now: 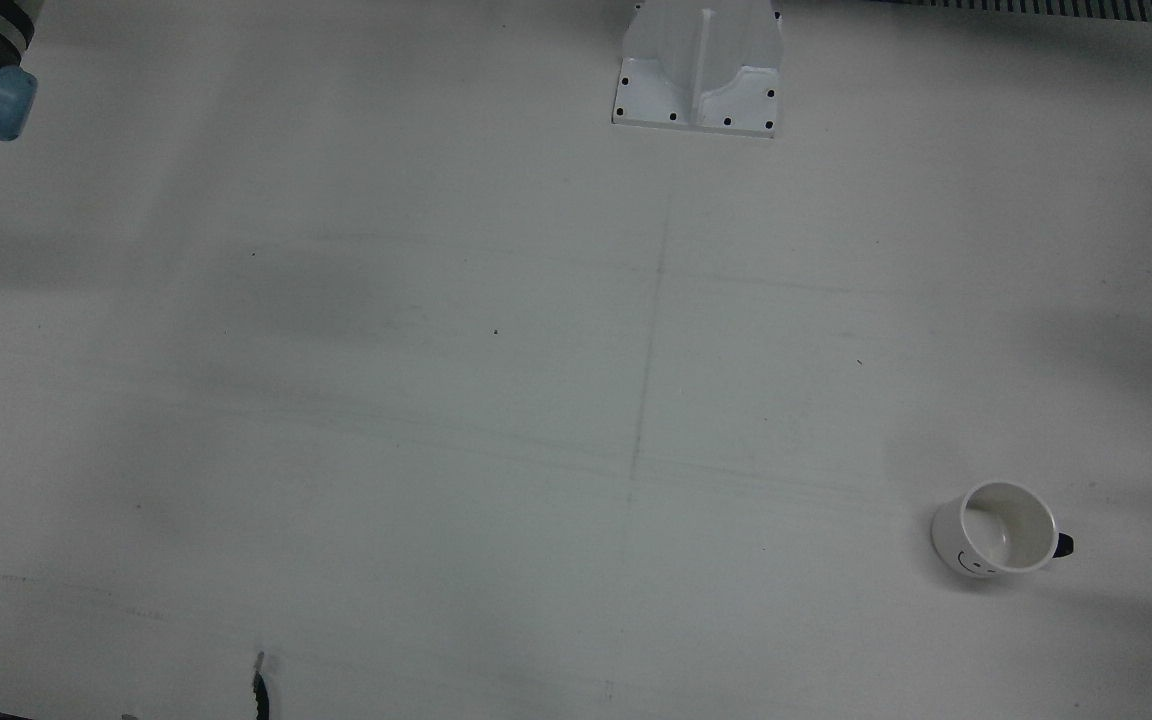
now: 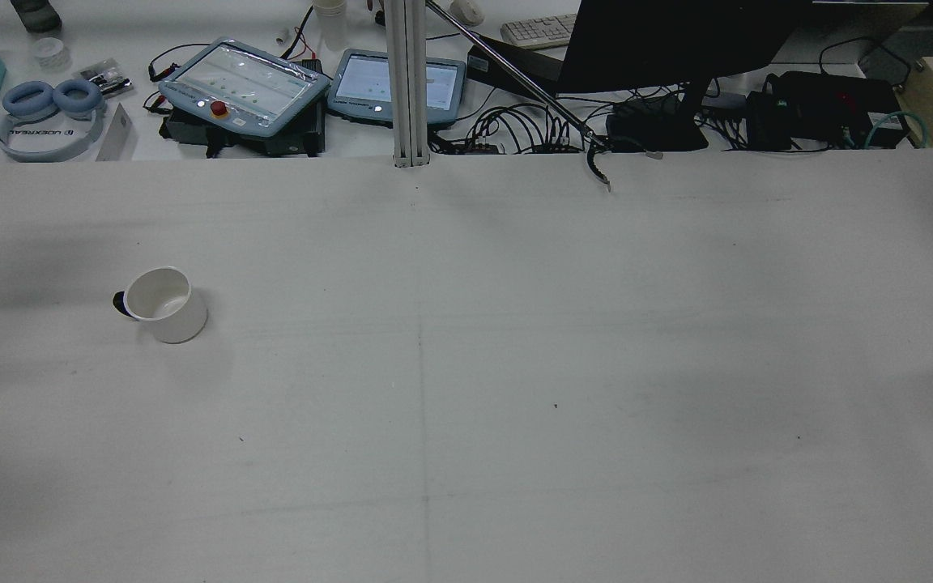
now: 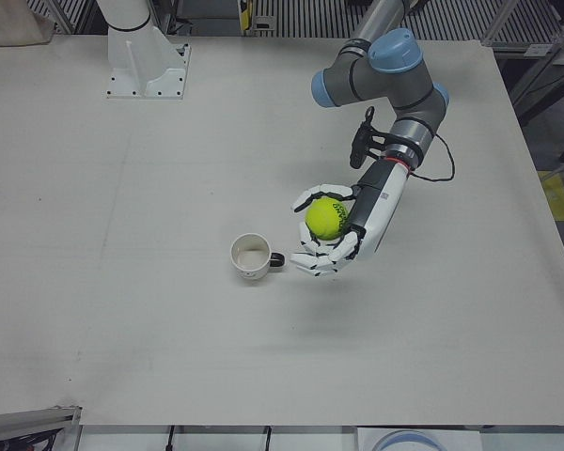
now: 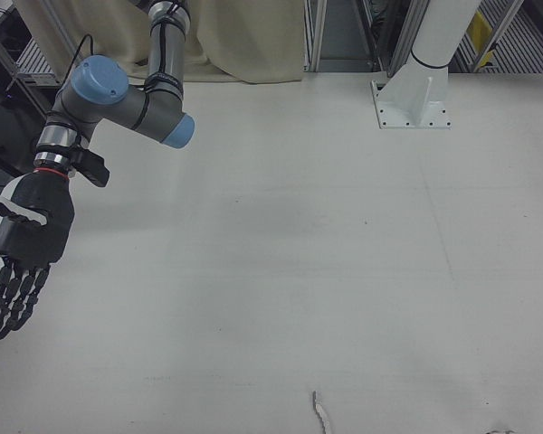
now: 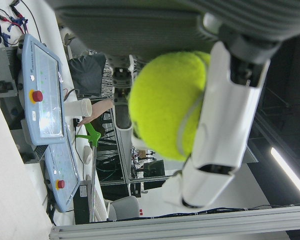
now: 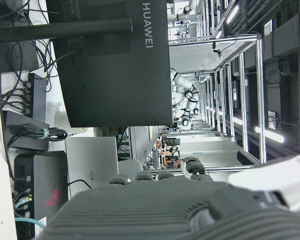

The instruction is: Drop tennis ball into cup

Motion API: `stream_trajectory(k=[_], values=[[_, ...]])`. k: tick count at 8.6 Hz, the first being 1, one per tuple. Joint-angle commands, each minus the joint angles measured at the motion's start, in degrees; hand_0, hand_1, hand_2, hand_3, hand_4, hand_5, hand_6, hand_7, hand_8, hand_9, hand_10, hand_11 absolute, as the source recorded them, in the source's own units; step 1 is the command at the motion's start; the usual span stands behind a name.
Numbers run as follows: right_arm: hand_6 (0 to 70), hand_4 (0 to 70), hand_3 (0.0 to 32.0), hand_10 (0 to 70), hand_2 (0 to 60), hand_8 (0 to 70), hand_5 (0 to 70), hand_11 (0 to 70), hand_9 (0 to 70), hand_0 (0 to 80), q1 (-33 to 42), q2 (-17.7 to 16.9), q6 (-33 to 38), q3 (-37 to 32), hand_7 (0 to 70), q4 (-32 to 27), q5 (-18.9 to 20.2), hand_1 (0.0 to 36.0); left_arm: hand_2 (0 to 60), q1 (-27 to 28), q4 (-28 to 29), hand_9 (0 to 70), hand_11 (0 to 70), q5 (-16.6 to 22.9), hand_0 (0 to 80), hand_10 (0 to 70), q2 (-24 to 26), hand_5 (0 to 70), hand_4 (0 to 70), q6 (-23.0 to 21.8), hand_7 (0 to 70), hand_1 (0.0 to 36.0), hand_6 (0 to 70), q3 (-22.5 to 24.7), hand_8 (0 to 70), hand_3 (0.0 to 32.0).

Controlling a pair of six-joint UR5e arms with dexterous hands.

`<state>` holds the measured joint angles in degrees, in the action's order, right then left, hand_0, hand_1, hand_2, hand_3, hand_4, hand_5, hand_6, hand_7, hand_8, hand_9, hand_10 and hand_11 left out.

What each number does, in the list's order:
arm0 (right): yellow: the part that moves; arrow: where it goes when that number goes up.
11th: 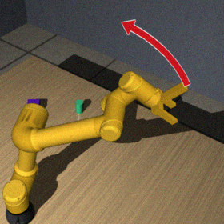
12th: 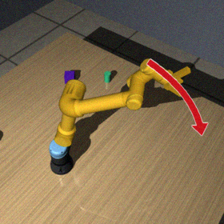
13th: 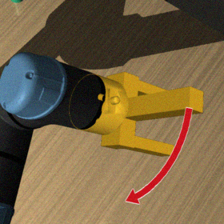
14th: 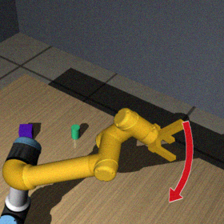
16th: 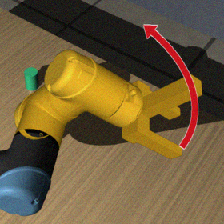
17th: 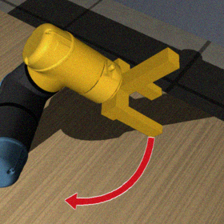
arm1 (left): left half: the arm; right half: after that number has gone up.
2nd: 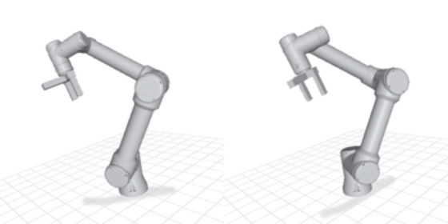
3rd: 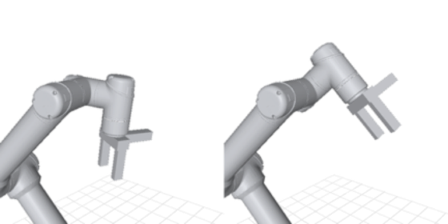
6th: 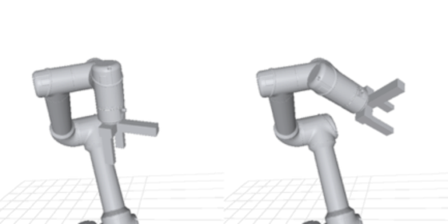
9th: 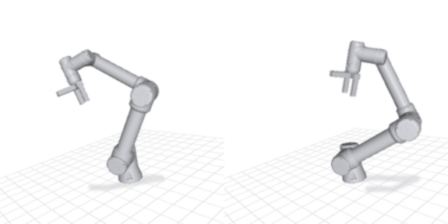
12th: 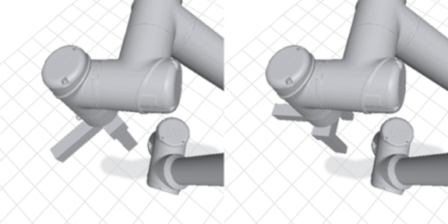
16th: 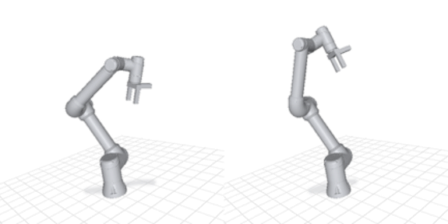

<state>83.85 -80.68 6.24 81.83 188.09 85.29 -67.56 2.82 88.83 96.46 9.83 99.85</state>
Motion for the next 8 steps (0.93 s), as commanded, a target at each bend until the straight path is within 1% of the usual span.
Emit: stream_trajectory(k=[1,2,4,5,6,7,8], values=[[0.0,0.0,0.0,0.0,0.0,0.0,0.0,0.0,0.0,0.0,0.00,0.00,0.00,0.00,0.0,0.00,0.05,0.0,32.4,-2.72,1.47,61.3,33.5,-0.15,80.0,21.4,-2.13,33.4,21.0,-0.07,70.0,32.1,70.0,-1.58,60.4,0.0],[0.0,0.0,0.0,0.0,0.0,0.0,0.0,0.0,0.0,0.0,0.00,0.00,0.00,0.00,0.0,0.00,0.05,0.0,30.7,-6.41,2.71,62.2,33.8,-0.15,80.0,21.5,-3.20,32.3,21.3,-0.07,70.0,33.4,70.0,-3.42,60.8,0.0],[0.0,0.0,0.0,0.0,0.0,0.0,0.0,0.0,0.0,0.0,0.00,0.00,0.00,0.00,0.0,0.00,0.05,0.0,31.1,-6.44,2.72,62.0,33.5,-0.15,80.0,21.3,-2.86,32.0,21.6,-0.07,70.0,34.1,70.0,-3.26,60.7,0.0],[0.0,0.0,0.0,0.0,0.0,0.0,0.0,0.0,0.0,0.0,0.00,0.00,0.00,0.00,0.0,0.00,0.05,0.0,32.8,-6.44,2.72,61.8,33.6,-0.15,80.0,21.4,-2.86,33.5,21.7,-0.07,70.0,33.7,70.0,-3.35,60.7,0.0],[0.0,0.0,0.0,0.0,0.0,0.0,0.0,0.0,0.0,0.0,0.00,0.00,0.00,0.00,0.0,0.09,0.05,0.0,33.5,-6.44,2.81,62.8,34.2,-0.15,80.0,21.8,-2.94,31.3,21.9,-0.07,70.0,34.6,70.0,-3.43,61.2,0.0],[0.0,0.0,0.0,0.0,0.0,0.0,0.0,0.0,0.0,0.0,0.00,0.00,0.00,0.00,0.0,0.00,0.05,0.0,35.8,-6.44,3.24,62.6,34.3,-0.15,80.0,21.8,-3.21,33.1,22.2,-0.07,70.0,33.9,70.0,-3.17,61.4,0.0],[0.0,0.0,0.0,0.0,0.0,0.0,0.0,0.0,0.0,0.0,0.00,0.00,0.00,0.00,0.0,0.00,-0.04,0.0,34.4,-6.36,3.25,62.8,34.1,-0.15,80.0,21.8,-3.12,31.7,22.6,0.02,70.0,34.7,70.0,-2.91,61.4,0.0]])
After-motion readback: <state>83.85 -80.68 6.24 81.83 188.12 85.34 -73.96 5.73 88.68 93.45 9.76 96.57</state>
